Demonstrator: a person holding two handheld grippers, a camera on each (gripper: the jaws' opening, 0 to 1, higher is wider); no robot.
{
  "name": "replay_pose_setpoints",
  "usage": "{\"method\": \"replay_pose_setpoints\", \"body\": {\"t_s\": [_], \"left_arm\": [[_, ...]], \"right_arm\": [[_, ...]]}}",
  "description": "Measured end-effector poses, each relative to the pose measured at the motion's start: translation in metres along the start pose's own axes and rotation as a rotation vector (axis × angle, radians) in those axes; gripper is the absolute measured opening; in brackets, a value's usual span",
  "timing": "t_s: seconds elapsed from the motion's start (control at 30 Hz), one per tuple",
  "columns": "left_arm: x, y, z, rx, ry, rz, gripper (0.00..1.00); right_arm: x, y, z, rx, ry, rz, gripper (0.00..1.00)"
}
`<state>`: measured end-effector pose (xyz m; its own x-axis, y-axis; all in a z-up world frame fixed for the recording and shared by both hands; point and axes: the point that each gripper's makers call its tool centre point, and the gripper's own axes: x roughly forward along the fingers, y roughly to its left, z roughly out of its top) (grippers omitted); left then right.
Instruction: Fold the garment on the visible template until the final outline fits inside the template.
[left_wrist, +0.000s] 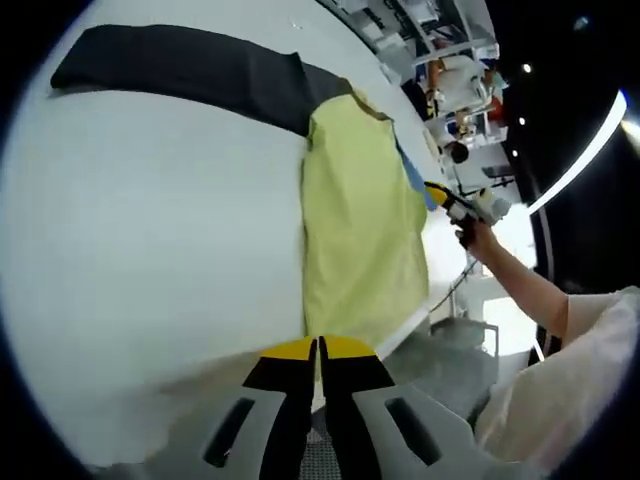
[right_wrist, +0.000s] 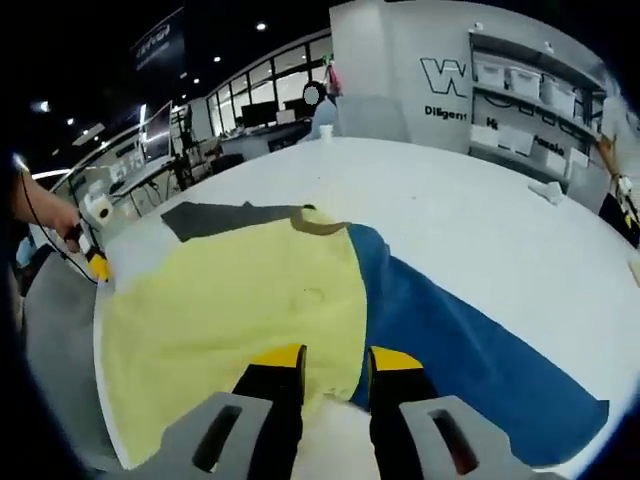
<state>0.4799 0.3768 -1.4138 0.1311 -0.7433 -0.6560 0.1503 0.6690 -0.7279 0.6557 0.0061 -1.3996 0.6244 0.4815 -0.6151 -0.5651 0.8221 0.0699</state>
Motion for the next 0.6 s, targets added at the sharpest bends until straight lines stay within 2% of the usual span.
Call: {"method": "replay_pose_setpoints", "body": {"t_s": [0.1, 0.3, 0.43, 0.47, 0.6], "left_arm": [[0.002, 0.0, 0.015, 0.036, -0.023, 0.01, 0.0], [0.008, -0.002, 0.066, 0.117, -0.105, 0.043, 0.01], [0.015, -0.004, 0.099, 0.156, -0.137, 0.051, 0.01], [0.015, -0.005, 0.102, 0.162, -0.14, 0.054, 0.02], [0.021, -0.003, 0.132, 0.214, -0.173, 0.081, 0.02]], "right_arm": [[0.008, -0.011, 0.012, -0.02, -0.019, -0.015, 0.18], [0.027, -0.035, 0.034, -0.047, -0.038, -0.044, 0.17], [0.039, -0.048, 0.042, -0.082, -0.025, -0.061, 0.17], [0.042, -0.051, 0.042, -0.087, -0.016, -0.062, 0.17], [0.051, -0.059, 0.044, -0.105, 0.012, -0.066, 0.17]]}}
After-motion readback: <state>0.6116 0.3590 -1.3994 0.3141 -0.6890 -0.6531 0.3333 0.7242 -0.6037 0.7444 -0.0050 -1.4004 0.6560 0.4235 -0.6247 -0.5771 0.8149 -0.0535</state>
